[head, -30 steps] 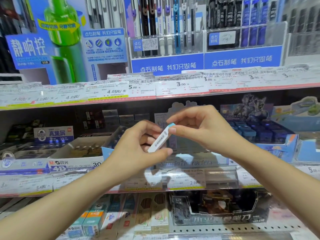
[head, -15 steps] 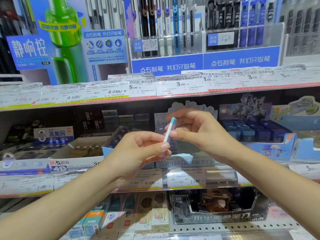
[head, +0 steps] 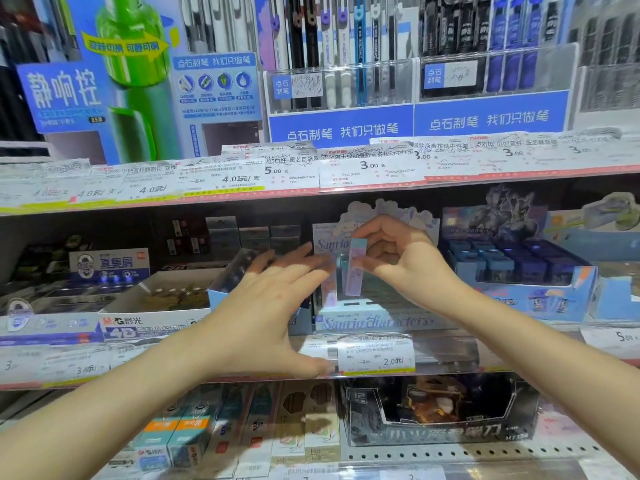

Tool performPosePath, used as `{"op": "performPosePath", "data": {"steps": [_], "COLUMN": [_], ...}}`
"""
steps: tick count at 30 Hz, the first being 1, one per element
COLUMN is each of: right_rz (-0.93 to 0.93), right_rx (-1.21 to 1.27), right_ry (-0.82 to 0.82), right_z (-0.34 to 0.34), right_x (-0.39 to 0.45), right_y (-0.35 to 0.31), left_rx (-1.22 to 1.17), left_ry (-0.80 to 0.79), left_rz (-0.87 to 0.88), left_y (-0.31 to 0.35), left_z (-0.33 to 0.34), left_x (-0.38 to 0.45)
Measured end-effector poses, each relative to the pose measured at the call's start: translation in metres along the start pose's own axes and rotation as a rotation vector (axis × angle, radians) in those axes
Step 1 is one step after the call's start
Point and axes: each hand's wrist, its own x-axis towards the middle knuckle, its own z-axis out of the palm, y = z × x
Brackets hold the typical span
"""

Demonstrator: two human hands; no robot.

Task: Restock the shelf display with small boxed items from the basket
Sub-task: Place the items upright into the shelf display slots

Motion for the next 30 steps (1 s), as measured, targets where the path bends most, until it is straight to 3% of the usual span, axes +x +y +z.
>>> {"op": "performPosePath", "data": {"steps": [4, 10, 16, 20, 25, 30], "right_rz": [-0.029, -0.050, -0.098, 0.006, -0.047, -0.037], "right_rx": [-0.013, -0.027, -0.205, -0.059, -0.092, -0.106], "right_ry": [-0.012, -0.040, -0.063, -0.086, -0.060, -0.211], "right_z": [0.003, 0.006, 0.006, 0.007, 0.007, -0.005], "right_x": [0.002, 0.003, -0.001, 0.000, 0.000, -0.004], "right_y": [0.005, 0.010, 0.018, 0.019, 0.016, 0.012], "left_rx": [-0.016, -0.027, -0.032, -0.042, -0.059, -0.070], "left_ry": [-0.100, -0.052, -0.059, -0.050, -0.056, -0.090], "left_rz": [-0.021, 0.026, 0.012, 0.022, 0.022, -0.028], "left_y": [0.002, 0.002, 0.001, 0.002, 0.003, 0.006], "left_z": [-0.004, -0.003, 0.000, 0.000, 0.001, -0.003], "left_x": [-0.003, -0.005, -0.004, -0.004, -0.003, 0.000]}}
